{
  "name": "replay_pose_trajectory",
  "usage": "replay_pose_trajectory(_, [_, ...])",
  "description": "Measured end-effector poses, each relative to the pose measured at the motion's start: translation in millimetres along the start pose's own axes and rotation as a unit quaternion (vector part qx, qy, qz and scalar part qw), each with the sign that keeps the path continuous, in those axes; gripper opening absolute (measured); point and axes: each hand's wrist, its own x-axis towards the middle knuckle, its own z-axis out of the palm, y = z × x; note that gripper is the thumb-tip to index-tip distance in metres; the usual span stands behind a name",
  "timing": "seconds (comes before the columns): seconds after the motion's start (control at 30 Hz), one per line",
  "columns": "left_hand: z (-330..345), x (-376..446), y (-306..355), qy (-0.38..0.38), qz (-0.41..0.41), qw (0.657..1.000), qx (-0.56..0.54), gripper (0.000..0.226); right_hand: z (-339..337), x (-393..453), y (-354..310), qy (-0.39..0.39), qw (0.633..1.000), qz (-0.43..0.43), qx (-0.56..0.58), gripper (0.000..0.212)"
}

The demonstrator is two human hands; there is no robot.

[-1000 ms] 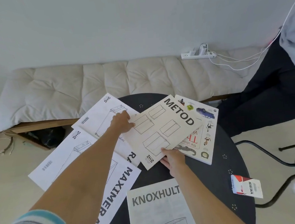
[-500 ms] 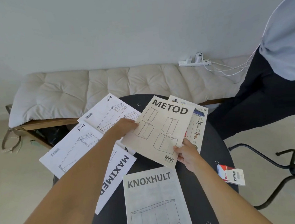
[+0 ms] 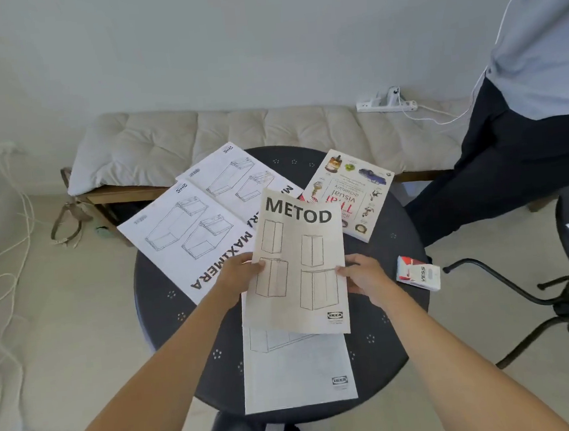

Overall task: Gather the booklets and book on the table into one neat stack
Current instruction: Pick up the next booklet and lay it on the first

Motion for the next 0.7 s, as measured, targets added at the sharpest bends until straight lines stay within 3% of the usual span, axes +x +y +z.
replay_pose_trajectory(0.2, [7, -48, -54, 0.053, -0.017, 0.998, 0.016, 0.022, 7, -16, 42, 0.067, 0.992, -0.030, -0.098, 0.010])
replay_pose_trajectory(0.43, [11, -72, -91, 0.116, -0.021, 0.988, 0.103, 0.017, 22, -29, 79, 0.065, 0.983, -0.041, -0.169, 0.011])
replay_pose_trajectory(0.7, [10, -68, -105, 0.194, -0.018, 0.952, 0.235, 0.010, 27, -36, 83, 0.100, 0.969, -0.057, -0.220, 0.018])
